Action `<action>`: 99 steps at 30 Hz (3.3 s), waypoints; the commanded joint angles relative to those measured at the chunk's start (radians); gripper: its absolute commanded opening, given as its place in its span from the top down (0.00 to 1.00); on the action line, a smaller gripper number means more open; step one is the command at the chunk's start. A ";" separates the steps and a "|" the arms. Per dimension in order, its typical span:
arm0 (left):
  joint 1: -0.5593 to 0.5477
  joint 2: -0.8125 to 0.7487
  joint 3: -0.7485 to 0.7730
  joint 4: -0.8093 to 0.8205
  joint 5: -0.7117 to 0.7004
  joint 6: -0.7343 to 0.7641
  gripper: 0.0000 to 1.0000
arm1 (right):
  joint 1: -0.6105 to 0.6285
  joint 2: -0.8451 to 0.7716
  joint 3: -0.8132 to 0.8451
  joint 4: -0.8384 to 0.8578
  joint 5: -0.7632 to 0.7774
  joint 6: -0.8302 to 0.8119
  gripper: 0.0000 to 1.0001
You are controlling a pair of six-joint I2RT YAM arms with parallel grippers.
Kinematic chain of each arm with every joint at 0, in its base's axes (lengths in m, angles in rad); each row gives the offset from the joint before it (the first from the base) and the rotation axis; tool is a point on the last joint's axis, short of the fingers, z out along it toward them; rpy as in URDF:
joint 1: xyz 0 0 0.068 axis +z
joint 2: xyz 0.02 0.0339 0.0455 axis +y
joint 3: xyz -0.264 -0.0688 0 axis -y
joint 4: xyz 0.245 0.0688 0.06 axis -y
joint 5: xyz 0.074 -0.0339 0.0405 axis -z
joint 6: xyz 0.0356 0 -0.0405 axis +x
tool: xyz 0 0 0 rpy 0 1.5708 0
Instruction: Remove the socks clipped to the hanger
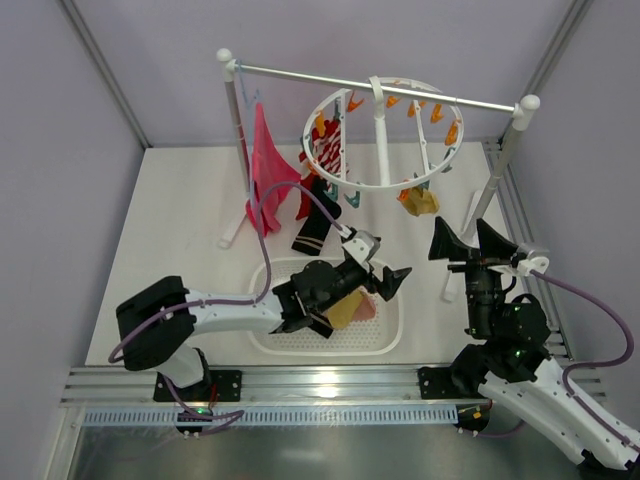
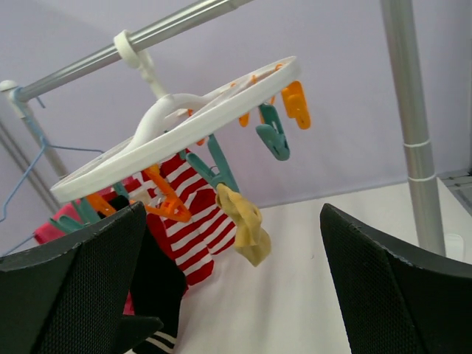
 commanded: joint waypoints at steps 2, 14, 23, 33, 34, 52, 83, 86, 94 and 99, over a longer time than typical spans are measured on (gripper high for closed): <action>0.041 0.107 0.060 0.234 0.124 0.018 0.00 | -0.001 -0.012 -0.026 0.075 0.158 -0.043 0.00; 0.062 0.387 0.219 0.524 0.055 0.072 0.01 | -0.002 -0.106 -0.108 0.184 0.241 -0.083 0.00; 0.064 0.578 0.445 0.572 -0.173 0.196 0.00 | -0.002 -0.137 -0.124 0.184 0.212 -0.068 0.00; 0.096 0.644 0.552 0.570 -0.281 0.234 0.02 | -0.005 -0.135 -0.123 0.172 0.181 -0.056 0.00; 0.096 0.647 0.559 0.581 -0.279 0.241 0.11 | -0.004 -0.129 -0.123 0.175 0.181 -0.056 0.00; 0.104 0.590 0.411 0.695 -0.244 0.210 1.00 | -0.004 0.053 -0.048 0.181 0.089 -0.071 0.00; 0.104 0.369 0.120 0.744 -0.045 0.195 0.98 | -0.001 0.659 0.219 0.301 0.004 -0.195 0.00; 0.104 0.348 0.099 0.744 -0.034 0.192 0.97 | 0.001 0.688 0.234 0.316 0.009 -0.206 0.00; 0.104 0.326 0.068 0.745 -0.009 0.167 0.97 | 0.039 0.754 0.218 0.517 0.148 -0.315 0.00; 0.104 0.317 0.059 0.747 -0.015 0.167 0.98 | 0.055 0.796 0.204 0.650 0.227 -0.401 0.00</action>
